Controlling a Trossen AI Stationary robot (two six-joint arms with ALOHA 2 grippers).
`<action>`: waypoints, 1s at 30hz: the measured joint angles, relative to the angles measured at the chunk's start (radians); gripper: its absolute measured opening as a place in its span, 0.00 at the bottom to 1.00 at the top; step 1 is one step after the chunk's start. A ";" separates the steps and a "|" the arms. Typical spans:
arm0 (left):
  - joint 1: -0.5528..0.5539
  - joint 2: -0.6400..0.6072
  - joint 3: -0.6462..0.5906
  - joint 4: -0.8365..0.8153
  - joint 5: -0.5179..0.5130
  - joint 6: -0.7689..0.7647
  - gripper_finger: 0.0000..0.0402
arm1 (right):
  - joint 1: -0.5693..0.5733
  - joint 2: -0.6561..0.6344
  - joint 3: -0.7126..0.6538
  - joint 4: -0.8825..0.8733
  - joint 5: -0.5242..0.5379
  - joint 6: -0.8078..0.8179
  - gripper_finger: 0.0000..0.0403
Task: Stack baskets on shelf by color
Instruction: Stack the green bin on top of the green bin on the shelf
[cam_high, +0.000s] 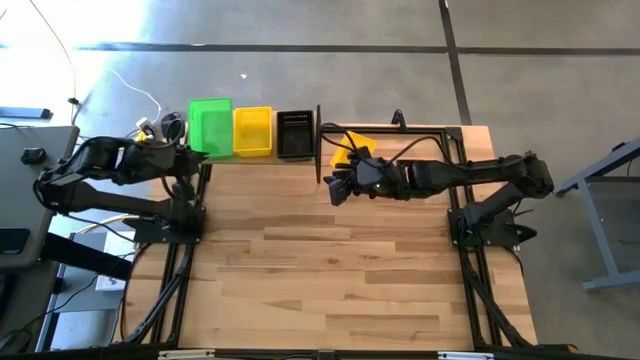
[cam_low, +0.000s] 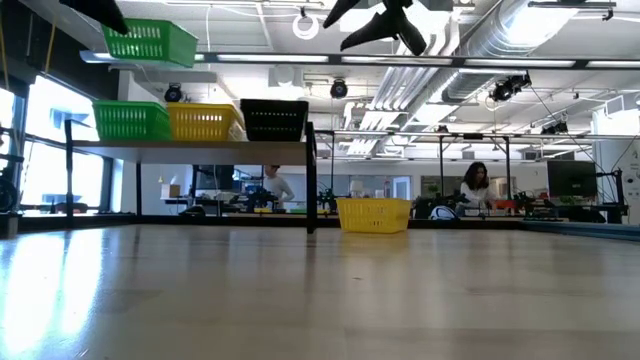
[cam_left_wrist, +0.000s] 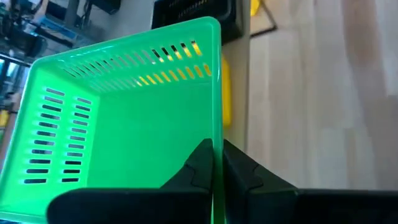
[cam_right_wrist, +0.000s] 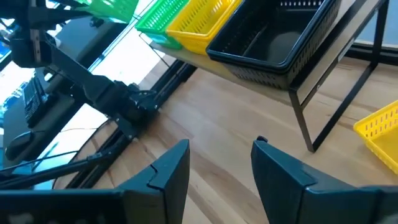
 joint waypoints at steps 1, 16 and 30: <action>0.019 -0.005 0.000 -0.005 0.002 0.026 0.00 | -0.008 0.000 0.000 0.000 -0.011 -0.004 0.39; 0.293 0.018 0.000 -0.015 0.096 0.234 0.00 | -0.064 0.000 0.000 0.002 -0.094 -0.075 0.39; 0.515 0.115 0.000 -0.009 0.227 0.354 0.00 | -0.064 0.000 0.000 0.004 -0.121 -0.157 0.39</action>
